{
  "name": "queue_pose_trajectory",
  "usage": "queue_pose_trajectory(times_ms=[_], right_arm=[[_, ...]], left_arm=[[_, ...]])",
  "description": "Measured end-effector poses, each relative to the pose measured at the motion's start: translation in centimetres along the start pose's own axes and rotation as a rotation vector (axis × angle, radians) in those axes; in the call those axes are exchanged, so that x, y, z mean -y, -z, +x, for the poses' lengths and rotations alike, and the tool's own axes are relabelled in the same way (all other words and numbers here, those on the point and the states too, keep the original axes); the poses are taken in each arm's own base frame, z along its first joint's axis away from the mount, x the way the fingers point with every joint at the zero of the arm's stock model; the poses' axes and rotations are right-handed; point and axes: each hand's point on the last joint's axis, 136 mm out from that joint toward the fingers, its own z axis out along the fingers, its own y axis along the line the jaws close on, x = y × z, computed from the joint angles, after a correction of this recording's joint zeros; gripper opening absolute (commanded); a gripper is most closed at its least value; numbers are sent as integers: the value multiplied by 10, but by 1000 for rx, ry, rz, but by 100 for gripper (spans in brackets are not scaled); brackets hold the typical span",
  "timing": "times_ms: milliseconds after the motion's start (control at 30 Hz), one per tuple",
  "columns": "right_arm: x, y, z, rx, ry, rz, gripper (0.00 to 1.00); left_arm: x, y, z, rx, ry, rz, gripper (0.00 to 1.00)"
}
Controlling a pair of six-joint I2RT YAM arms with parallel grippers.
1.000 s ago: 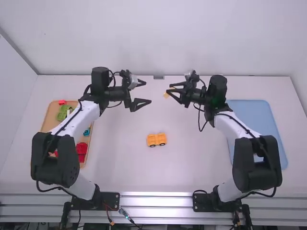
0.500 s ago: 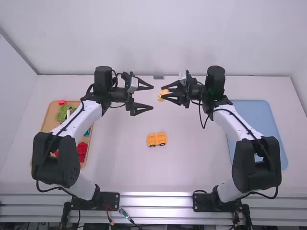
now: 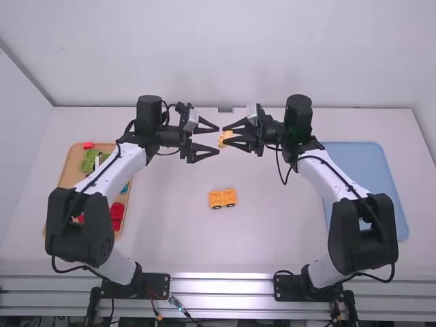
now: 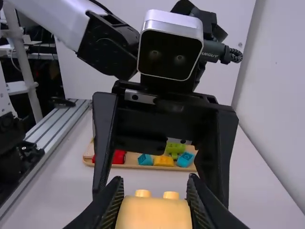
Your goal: Assemble lego blocks to make yellow taxi
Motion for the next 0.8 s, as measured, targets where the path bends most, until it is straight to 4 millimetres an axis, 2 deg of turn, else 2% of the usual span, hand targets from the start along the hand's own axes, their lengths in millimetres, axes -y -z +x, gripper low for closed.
queue_pose_trajectory(times_ms=[200,800], right_arm=[[1,-6,3,-12,-13,14,15],[4,-6,7,-24,-27,37,14]], left_arm=[[3,-15,3,-27,-5,-4,68],[-3,-12,5,-37,-5,-35,42]])
